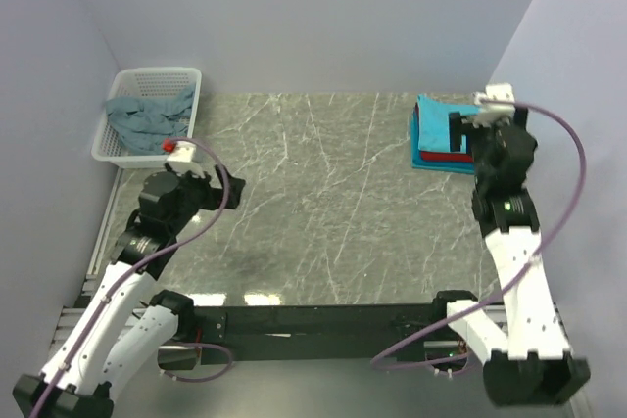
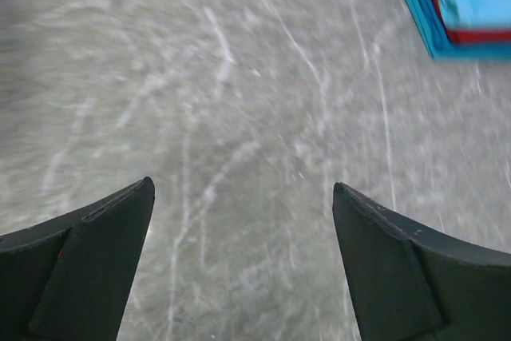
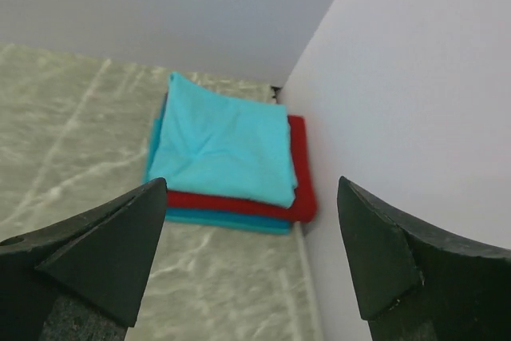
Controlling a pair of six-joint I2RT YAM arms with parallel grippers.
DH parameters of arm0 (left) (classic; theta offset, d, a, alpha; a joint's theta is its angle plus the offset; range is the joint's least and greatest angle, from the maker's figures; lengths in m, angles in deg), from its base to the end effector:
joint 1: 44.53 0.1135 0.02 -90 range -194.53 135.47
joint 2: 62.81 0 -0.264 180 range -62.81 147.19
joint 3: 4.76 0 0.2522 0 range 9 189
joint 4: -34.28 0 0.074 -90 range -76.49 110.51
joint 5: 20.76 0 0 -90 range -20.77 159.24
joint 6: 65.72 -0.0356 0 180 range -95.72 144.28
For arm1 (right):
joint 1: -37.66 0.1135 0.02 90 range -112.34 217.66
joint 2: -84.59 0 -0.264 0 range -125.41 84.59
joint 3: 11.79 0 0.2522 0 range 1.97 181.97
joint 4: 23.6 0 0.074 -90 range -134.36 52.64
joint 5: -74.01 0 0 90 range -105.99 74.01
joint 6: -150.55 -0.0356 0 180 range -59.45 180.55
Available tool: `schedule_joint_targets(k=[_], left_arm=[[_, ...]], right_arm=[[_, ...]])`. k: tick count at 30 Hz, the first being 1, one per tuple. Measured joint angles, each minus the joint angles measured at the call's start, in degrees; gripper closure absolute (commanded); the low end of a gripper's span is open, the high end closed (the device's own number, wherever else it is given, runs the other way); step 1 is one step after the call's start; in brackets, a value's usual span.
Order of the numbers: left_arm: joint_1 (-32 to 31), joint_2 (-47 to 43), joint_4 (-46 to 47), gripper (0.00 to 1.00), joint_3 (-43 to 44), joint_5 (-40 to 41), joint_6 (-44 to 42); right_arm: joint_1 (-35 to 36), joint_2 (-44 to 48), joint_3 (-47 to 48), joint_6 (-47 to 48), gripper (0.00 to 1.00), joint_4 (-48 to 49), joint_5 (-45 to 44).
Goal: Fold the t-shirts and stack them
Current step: Reset both grippers
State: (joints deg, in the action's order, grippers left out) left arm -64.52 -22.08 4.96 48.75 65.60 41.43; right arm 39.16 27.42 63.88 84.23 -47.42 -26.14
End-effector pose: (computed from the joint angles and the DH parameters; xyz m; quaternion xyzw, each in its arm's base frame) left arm 0.1598 -0.0605 0.3104 0.0388 0.8003 -0.2145 0.5585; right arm 0.2247 -0.0004 0.4052 -0.1023 0.7315 -0.1932 0.6458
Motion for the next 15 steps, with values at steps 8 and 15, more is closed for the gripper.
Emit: schedule_joint_targets(k=[8, 15], left_arm=[[6.36, -5.84, 1.25, 0.01, -1.27, 5.79, 2.73], [6.36, -5.46, 1.07, 0.0, -1.9, 6.58, 2.89]], right_arm=[[-2.49, 17.03, -17.84, -20.02, 0.06, 0.52, -4.24], [-2.51, 22.73, -23.65, -25.66, 0.07, 0.46, -8.68]])
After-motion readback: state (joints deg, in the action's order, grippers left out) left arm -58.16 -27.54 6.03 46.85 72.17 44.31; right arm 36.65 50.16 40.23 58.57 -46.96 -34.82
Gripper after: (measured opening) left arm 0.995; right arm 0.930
